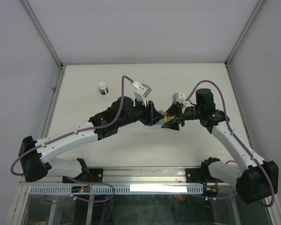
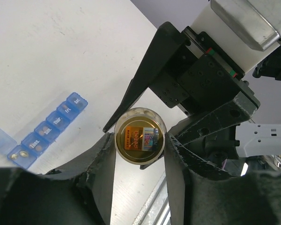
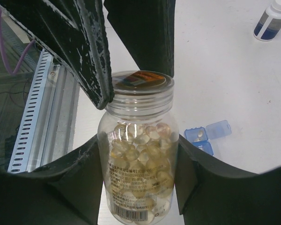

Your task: Sort the pills into containers

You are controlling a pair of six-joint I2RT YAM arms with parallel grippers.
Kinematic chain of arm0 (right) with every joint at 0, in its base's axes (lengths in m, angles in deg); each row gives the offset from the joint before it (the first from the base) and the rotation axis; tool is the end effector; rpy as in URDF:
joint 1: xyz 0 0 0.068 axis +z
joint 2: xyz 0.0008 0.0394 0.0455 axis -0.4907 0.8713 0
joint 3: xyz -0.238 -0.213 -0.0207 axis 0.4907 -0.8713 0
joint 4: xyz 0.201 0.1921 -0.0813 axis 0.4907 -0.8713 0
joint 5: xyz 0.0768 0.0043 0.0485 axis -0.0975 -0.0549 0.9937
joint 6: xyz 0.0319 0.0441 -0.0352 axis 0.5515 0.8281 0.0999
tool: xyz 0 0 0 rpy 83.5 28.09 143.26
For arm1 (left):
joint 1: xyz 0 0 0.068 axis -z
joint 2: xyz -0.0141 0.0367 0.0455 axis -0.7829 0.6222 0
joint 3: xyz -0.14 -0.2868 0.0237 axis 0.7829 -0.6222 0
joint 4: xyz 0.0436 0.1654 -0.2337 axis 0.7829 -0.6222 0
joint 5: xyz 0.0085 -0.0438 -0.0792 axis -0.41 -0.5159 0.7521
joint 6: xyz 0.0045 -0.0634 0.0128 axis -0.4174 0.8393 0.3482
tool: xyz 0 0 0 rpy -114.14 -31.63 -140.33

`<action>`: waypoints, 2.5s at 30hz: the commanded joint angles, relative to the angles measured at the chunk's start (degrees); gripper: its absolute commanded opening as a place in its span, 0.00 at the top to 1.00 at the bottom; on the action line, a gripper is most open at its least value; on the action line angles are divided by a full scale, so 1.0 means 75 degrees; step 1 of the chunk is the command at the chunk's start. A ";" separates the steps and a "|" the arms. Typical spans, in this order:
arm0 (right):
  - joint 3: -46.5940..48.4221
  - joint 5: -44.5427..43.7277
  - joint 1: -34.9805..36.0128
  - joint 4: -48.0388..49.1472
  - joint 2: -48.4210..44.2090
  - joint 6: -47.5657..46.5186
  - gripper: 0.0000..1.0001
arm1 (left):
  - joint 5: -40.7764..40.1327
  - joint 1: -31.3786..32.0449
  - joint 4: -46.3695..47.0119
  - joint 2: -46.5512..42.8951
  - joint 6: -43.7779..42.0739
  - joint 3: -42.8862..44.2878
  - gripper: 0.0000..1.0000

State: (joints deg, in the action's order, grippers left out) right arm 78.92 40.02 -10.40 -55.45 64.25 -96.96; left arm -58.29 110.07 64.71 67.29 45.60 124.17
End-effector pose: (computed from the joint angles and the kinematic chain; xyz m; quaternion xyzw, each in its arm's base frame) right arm 0.1973 0.1170 0.3219 -0.5511 0.5543 0.4386 0.4435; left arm 0.1681 -0.2745 0.3767 0.2228 0.7733 -0.3993 0.4391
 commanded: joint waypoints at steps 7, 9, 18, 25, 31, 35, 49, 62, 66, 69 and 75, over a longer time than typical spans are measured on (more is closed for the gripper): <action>0.0261 0.0252 -0.0031 0.0377 -0.0073 0.0052 1.00 | 0.1272 0.0033 0.0077 0.0249 -0.0927 0.0363 0.72; 0.0263 0.0249 -0.0031 0.0374 -0.0079 0.0053 1.00 | 0.1725 0.0034 0.0085 0.0329 -0.1477 0.0327 0.73; 0.0268 0.0286 -0.0035 0.0371 -0.0130 0.0071 1.00 | 0.5222 -0.0820 -0.0349 0.0663 -0.6491 -0.0175 0.70; 0.0264 0.0307 -0.0035 0.0384 -0.0169 0.0081 1.00 | 0.6684 -0.1600 -0.1232 0.1813 -0.7854 0.1000 0.44; 0.0265 0.0326 -0.0035 0.0384 -0.0196 0.0077 1.00 | 0.6038 -0.1623 -0.0612 0.1603 -0.7385 0.0987 0.21; 0.0251 0.0355 -0.0035 0.0386 -0.0193 0.0064 1.00 | 0.5688 -0.1662 0.0415 0.0708 -0.6979 0.0038 0.08; 0.0239 0.0284 -0.0032 0.0377 -0.0082 0.0035 1.00 | 0.2892 -0.1686 0.4361 -0.1624 -0.0336 -0.2823 0.01; 0.0227 0.0240 -0.0039 0.0371 0.0027 0.0005 1.00 | -0.1248 0.0363 0.1346 -0.0986 -0.0079 -0.0809 0.06; 0.0228 0.0227 -0.0042 0.0371 -0.0003 0.0005 1.00 | -0.1404 0.0465 0.1116 -0.0662 -0.0212 -0.0499 0.07; 0.0224 0.0219 -0.0043 0.0366 0.0003 0.0012 1.00 | -0.1512 0.0502 0.0910 -0.0454 -0.0286 -0.0237 0.08; 0.0226 0.0227 -0.0045 0.0364 -0.0008 0.0005 1.00 | -0.1097 0.0532 0.0860 -0.0166 -0.0365 0.0069 0.21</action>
State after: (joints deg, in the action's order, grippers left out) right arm 78.90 40.28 -10.71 -55.05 64.62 -97.09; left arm -67.03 113.11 70.98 65.76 43.89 120.76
